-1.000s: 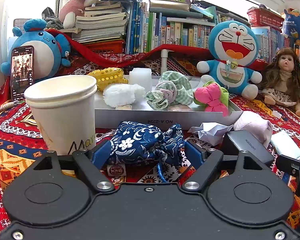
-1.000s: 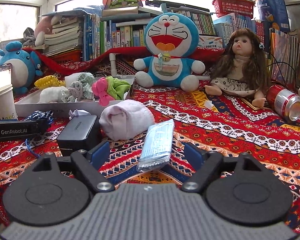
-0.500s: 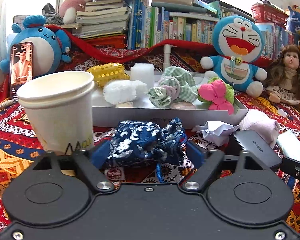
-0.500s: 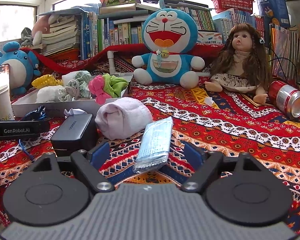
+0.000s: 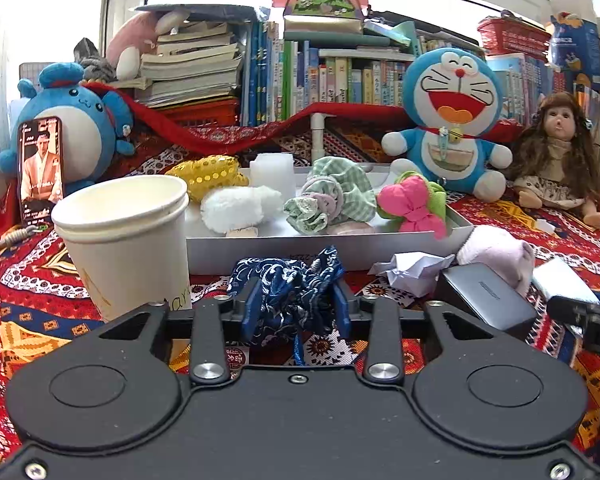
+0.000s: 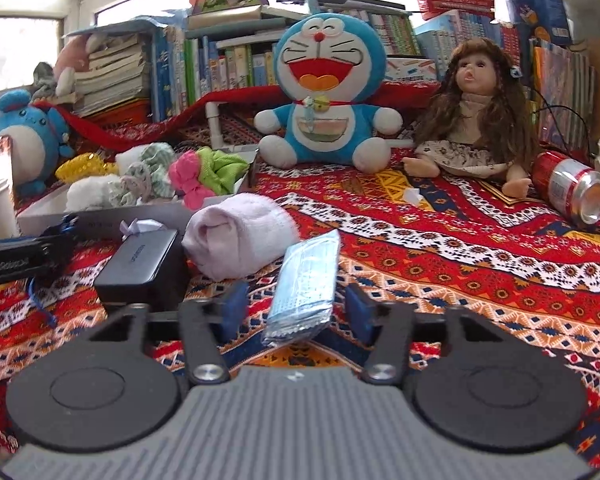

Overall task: Organize soft objects
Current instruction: 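Grasp the blue floral cloth bag with the left gripper while the right grasps the blue mask packet, then carry the blue bag with the left tool while the right carries the mask packet to the tray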

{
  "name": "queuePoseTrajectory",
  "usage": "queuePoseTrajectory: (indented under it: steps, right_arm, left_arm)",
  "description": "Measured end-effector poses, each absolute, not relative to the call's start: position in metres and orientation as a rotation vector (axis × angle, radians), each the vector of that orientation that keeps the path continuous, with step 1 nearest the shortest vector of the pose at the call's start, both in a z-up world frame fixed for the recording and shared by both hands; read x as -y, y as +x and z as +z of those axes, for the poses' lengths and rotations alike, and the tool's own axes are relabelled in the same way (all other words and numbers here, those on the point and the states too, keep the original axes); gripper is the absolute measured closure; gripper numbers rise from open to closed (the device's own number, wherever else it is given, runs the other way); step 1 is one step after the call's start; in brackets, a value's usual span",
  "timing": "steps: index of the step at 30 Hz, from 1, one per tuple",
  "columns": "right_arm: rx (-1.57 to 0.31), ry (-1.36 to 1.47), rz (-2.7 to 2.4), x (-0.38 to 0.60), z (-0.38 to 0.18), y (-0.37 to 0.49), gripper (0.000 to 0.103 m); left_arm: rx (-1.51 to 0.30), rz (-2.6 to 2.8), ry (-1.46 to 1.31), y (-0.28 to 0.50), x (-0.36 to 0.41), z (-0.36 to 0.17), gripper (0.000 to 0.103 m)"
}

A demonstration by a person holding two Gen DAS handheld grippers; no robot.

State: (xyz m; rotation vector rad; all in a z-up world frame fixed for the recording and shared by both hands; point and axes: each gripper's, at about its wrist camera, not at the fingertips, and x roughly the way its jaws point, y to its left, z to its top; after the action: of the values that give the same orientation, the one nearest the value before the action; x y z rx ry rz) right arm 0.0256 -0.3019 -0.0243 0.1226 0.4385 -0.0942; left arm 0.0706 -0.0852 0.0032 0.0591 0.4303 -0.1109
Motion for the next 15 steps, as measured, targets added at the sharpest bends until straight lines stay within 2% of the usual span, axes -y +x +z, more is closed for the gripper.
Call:
queuePoseTrajectory:
  steps: [2,6,15]
  right_arm:
    - [-0.437,0.151,-0.102,0.305,-0.024,0.025,0.065]
    - [-0.425,0.178,-0.104,0.308,-0.024,0.023,0.068]
    - [-0.366,0.203,-0.104,0.311,-0.012,0.017,0.069]
  left_arm:
    - [-0.425,-0.119,0.064,0.066,0.084,0.004,0.076]
    - [-0.410,-0.135,0.067,0.055,0.082,0.009,0.080]
    - [-0.325,-0.177,0.094,0.032,0.082,0.029,0.080]
